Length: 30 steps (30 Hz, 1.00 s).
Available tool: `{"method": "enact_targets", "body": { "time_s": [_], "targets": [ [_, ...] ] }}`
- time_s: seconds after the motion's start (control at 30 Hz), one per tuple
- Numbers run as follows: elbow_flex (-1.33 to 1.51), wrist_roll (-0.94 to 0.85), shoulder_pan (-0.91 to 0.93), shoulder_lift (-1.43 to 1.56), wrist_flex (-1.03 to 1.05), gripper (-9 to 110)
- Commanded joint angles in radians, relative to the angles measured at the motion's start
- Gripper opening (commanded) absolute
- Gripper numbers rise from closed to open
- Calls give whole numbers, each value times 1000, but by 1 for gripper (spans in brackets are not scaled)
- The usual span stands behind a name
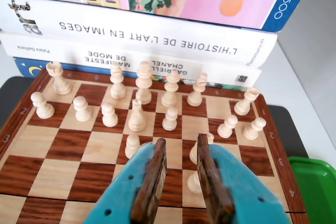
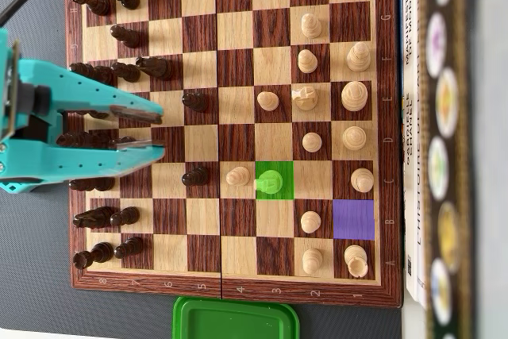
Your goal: Play chess
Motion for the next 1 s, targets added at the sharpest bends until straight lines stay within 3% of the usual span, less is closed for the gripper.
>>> {"method": "enact_targets", "body": {
  "time_s": [0.0, 0.7, 0.97],
  "targets": [
    [38, -8, 0, 15, -124, 10],
    [190, 8, -28, 15, -920, 10],
    [190, 133, -29, 15, -1210, 10]
  ]
}}
